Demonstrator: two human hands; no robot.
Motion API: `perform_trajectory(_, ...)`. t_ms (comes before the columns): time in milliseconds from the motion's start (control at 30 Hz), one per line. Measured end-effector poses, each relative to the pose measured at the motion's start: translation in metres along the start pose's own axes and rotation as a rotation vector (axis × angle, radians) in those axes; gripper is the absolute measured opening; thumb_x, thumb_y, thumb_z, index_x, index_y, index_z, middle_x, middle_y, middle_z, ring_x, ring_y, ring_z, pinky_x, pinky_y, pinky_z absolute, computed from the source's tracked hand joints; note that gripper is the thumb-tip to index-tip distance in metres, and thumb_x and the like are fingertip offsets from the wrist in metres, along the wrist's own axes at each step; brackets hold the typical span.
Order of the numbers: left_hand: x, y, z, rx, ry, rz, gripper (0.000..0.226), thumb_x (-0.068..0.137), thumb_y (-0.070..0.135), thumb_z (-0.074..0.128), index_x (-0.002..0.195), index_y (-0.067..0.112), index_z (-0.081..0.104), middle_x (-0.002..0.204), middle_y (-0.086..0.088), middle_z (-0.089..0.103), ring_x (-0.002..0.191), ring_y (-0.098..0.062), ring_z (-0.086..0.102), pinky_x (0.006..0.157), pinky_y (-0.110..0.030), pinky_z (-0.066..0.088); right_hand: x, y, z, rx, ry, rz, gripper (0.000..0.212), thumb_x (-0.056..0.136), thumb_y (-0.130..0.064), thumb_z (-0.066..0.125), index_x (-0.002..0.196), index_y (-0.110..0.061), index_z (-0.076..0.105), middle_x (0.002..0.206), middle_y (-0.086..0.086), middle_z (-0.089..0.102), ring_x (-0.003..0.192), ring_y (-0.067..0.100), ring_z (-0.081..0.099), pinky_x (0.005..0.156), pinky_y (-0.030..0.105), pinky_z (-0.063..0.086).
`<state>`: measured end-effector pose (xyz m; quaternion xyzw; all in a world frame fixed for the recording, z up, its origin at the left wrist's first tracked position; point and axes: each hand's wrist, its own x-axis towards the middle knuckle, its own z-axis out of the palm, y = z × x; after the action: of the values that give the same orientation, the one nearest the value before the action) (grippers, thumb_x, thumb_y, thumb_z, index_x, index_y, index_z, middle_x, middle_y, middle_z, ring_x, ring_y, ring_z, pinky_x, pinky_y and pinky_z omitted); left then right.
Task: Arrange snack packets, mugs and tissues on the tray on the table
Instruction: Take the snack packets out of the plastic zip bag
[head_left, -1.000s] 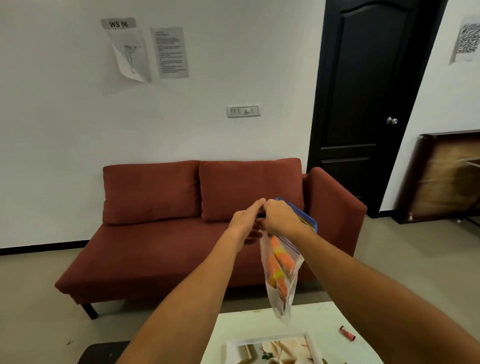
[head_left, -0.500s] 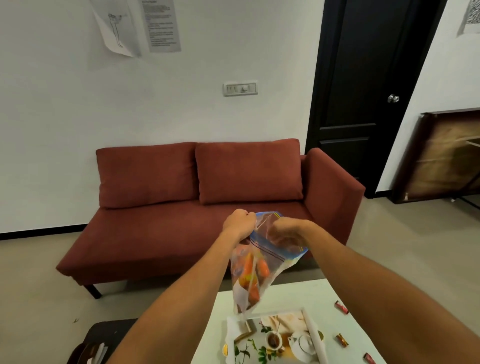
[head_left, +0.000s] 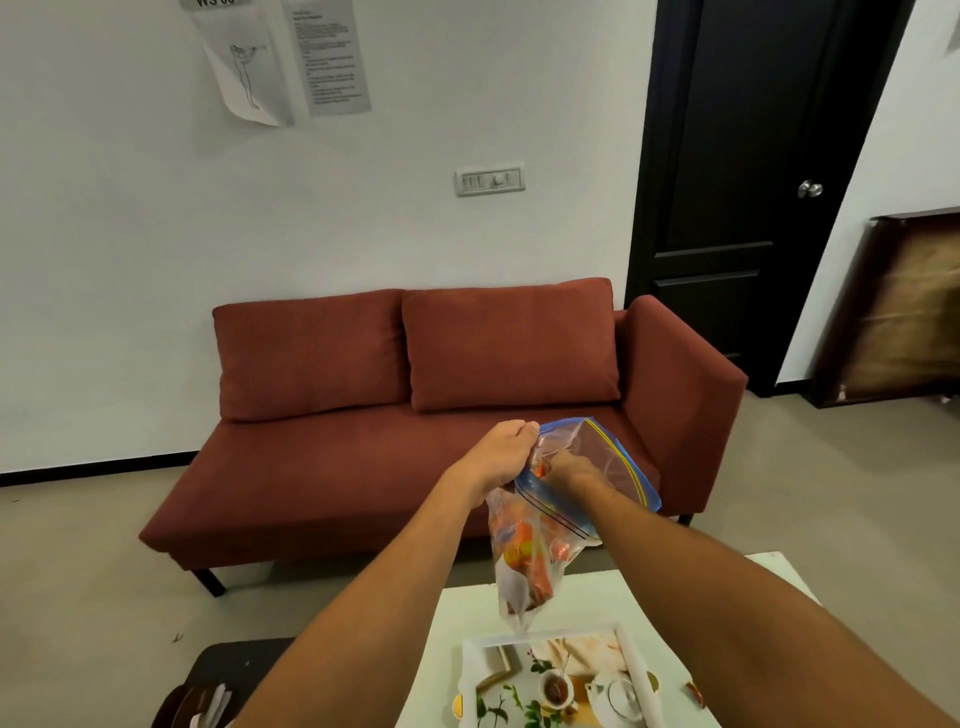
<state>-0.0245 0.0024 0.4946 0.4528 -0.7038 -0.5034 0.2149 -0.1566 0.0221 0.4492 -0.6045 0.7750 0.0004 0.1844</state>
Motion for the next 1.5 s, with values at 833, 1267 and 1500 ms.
perform_trajectory(833,-0.004,-0.088,0.000,0.118,0.396,-0.312,0.036,0.103,0.038,0.041,0.100,0.007,0.060,0.104,-0.017,0.067,0.097,-0.037,0.064,0.088,-0.049,0.056,-0.005,0.007,-0.035,0.757,0.527,0.063,0.021,0.071,-0.040,0.057,0.084,-0.024,0.057,0.088,0.005,0.066,0.083,0.028,0.065,0.071,0.042,0.057)
perform_trajectory(1267,-0.003,-0.162,0.002,0.268,0.657,-0.499,0.036,0.104,0.035,0.039,0.119,0.007,0.056,0.122,-0.023,0.064,0.113,-0.042,0.060,0.084,-0.042,0.046,0.027,0.088,0.112,1.089,0.664,0.584,0.015,0.089,-0.025,0.056,0.102,-0.019,0.052,0.106,0.011,0.065,0.095,0.030,0.065,0.077,0.038,0.053)
perform_trajectory(1500,-0.003,-0.224,0.011,0.280,0.781,-0.479,0.031,0.105,0.034,0.036,0.109,0.010,0.055,0.105,-0.017,0.067,0.096,-0.038,0.062,0.068,-0.037,0.038,0.024,0.091,0.270,1.013,0.251,0.711,0.024,0.094,-0.020,0.058,0.115,-0.011,0.055,0.109,0.015,0.063,0.101,0.035,0.064,0.087,0.051,0.058)
